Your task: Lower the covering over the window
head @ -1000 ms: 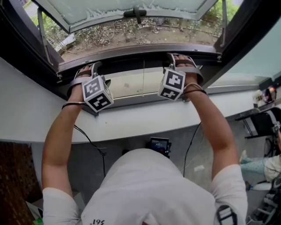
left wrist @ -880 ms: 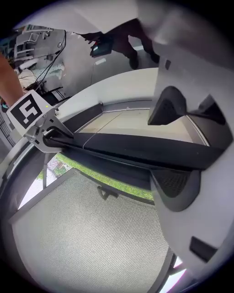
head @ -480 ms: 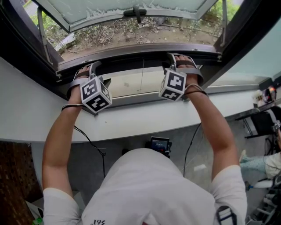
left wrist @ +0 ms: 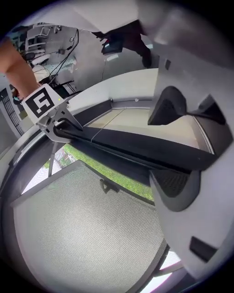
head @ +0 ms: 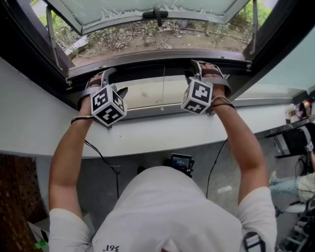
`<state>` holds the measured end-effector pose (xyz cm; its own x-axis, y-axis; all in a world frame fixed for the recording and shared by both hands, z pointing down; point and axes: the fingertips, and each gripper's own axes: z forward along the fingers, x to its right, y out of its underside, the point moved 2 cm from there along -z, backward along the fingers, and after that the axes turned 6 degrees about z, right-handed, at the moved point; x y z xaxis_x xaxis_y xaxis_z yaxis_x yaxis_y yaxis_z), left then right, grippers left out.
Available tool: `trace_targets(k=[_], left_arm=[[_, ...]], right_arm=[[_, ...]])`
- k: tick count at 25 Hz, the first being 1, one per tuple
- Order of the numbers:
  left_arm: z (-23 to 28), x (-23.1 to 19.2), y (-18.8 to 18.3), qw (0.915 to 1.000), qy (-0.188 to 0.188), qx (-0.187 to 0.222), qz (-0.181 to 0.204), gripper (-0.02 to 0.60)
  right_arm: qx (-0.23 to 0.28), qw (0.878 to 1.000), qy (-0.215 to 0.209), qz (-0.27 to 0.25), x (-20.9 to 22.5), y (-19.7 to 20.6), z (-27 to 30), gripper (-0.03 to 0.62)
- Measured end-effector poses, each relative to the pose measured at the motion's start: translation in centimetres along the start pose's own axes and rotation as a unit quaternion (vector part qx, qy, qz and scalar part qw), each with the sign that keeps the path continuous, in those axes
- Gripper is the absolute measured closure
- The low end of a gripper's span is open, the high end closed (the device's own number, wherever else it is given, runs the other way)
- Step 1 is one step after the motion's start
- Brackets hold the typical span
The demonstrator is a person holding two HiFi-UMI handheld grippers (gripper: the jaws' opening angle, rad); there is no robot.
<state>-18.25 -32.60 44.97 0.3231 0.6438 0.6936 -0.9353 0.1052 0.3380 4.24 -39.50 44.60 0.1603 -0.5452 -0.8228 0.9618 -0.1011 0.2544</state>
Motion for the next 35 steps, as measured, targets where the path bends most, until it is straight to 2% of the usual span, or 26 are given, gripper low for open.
trace_targets(k=[12,19,21,23,26,28,29,35], left_arm=[[-2.3,-0.1,-2.2,0.9965,0.007,0.053,-0.064,0.270],[-4.3,-0.9,-3.9,0.9861,-0.010,0.102,-0.131,0.284],[-5.2,-1.4,-4.7,0.9791,-0.019,0.125,-0.159,0.299],[-6.3,-2.1,-5.6,0.9682,-0.030,0.152,-0.196,0.324],[-7.8,-3.3,-6.7,0.9416,-0.046,0.200,-0.267,0.383],[-8.6,-3.7,-7.3,0.9236,-0.057,0.225,-0.305,0.459],[-8.9,-3.7,-7.6,0.9174,-0.062,0.232,-0.318,0.482],[-9.5,-2.5,-8.9,0.8995,-0.076,0.244,-0.354,0.540]], right_arm=[[0.022,1.000,0.000,0.016,0.0,-1.5,-1.8,0.445],[0.045,0.998,0.006,0.054,0.6,-2.2,-3.9,0.445],[0.055,0.996,0.011,0.073,1.0,-2.4,-4.6,0.445],[0.068,0.993,0.014,0.092,1.4,-2.7,-5.4,0.445],[0.091,0.988,0.017,0.126,2.2,-3.3,-6.7,0.445],[0.109,0.983,0.019,0.147,2.8,-3.7,-7.6,0.446],[0.118,0.980,0.020,0.157,3.0,-4.0,-8.1,0.447],[0.155,0.969,0.018,0.193,3.7,-4.6,-9.6,0.454]])
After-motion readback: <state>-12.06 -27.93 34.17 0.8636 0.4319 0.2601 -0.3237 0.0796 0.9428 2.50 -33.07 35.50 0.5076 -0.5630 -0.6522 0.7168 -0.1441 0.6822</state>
